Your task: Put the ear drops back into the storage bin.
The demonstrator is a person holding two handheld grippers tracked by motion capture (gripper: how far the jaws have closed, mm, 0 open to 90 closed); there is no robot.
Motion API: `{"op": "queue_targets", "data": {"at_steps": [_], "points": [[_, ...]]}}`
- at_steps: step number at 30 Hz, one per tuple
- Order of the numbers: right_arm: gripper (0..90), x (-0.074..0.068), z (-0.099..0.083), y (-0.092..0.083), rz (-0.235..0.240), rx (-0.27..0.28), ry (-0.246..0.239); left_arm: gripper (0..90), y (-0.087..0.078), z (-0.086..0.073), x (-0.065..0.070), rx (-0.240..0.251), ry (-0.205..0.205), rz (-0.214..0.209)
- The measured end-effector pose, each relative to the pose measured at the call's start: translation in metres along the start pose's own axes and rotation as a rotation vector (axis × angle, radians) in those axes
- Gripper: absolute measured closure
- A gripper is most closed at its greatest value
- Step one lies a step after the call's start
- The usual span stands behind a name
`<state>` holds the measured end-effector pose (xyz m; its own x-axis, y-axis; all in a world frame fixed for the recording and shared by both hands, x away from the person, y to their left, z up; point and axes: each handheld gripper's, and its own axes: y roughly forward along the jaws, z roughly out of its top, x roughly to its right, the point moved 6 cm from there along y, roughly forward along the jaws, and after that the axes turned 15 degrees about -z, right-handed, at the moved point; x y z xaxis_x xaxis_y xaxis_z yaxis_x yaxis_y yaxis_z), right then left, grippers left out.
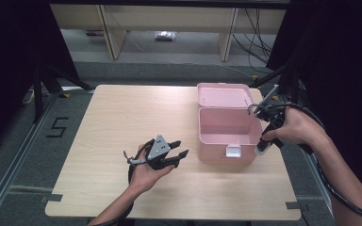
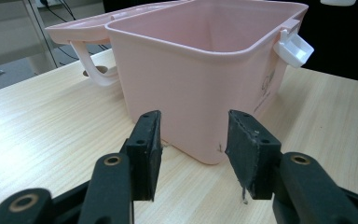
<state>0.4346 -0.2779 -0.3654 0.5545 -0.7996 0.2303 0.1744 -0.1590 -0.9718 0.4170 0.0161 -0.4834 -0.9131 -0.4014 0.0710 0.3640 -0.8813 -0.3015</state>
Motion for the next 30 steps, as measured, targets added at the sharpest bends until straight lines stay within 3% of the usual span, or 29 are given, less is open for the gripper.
{"op": "queue_targets", "data": {"at_steps": [1, 4, 8, 13, 15, 18, 19, 20, 30], "points": [[60.8, 0.002, 0.001, 0.000, -0.007, 0.010, -0.014, 54.7, 0.000, 0.000, 0.000, 0.001, 0.001, 0.000], [60.8, 0.000, 0.003, -0.003, 0.001, -0.019, 0.027, 54.7, -0.001, 0.000, 0.000, 0.001, 0.002, 0.001], [60.8, 0.004, 0.007, -0.003, -0.001, 0.009, -0.005, 54.7, -0.001, -0.001, 0.000, 0.003, -0.001, 0.001], [60.8, 0.004, 0.010, -0.004, 0.001, -0.007, 0.041, 54.7, -0.001, -0.002, 0.000, 0.001, -0.001, 0.000], [60.8, 0.006, 0.012, -0.003, -0.003, 0.008, 0.022, 54.7, -0.001, -0.002, 0.000, 0.002, -0.001, 0.001], [60.8, 0.006, 0.013, -0.003, 0.000, -0.005, 0.032, 54.7, -0.001, -0.002, 0.000, 0.003, -0.002, 0.001], [60.8, 0.008, 0.014, -0.002, -0.007, 0.015, 0.010, 54.7, -0.001, -0.002, 0.000, 0.003, -0.001, 0.000], [60.8, 0.007, 0.014, -0.004, -0.001, -0.004, 0.034, 54.7, -0.001, -0.002, 0.000, 0.003, -0.001, 0.000], [60.8, 0.011, 0.019, -0.003, -0.006, 0.006, 0.037, 54.7, -0.001, -0.002, -0.001, 0.006, -0.003, 0.002]]}}
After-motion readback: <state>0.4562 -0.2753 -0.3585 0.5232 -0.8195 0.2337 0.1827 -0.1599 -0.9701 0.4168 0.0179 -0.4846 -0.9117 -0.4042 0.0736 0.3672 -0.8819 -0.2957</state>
